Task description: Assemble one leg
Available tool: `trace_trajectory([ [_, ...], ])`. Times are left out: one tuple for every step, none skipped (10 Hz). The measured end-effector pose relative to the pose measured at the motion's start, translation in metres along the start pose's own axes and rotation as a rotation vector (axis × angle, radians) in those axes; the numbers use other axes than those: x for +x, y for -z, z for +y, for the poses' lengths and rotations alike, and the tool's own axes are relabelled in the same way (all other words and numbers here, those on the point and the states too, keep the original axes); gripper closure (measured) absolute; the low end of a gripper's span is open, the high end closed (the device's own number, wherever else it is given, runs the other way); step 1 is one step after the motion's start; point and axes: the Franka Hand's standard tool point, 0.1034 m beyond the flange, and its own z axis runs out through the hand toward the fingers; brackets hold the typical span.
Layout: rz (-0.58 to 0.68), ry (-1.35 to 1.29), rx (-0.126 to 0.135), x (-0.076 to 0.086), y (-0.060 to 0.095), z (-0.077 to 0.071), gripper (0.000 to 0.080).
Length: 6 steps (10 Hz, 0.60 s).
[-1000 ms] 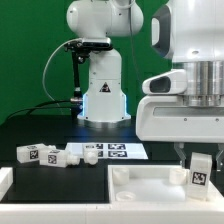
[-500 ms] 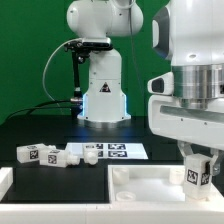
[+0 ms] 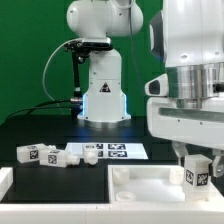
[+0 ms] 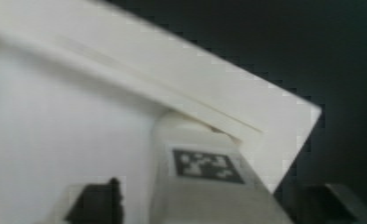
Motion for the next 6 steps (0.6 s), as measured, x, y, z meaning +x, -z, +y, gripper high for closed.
trace_trajectory([
  [0.001,0.165,-0.004,-0.002,0.001,-0.002,0.0236],
  [0.004,0.310,-0.010,-0.006,0.001,-0.004,0.0166],
  [0.005,0.338,-0.011,-0.004,0.000,-0.003,0.0154],
  [0.007,0.409,-0.013,-0.002,0.001,-0.001,0.0154],
  [0.020,0.617,-0.031,0.001,0.000,0.001,0.0151],
  [0.041,0.833,-0.057,0.005,0.000,0.002,0.0151],
])
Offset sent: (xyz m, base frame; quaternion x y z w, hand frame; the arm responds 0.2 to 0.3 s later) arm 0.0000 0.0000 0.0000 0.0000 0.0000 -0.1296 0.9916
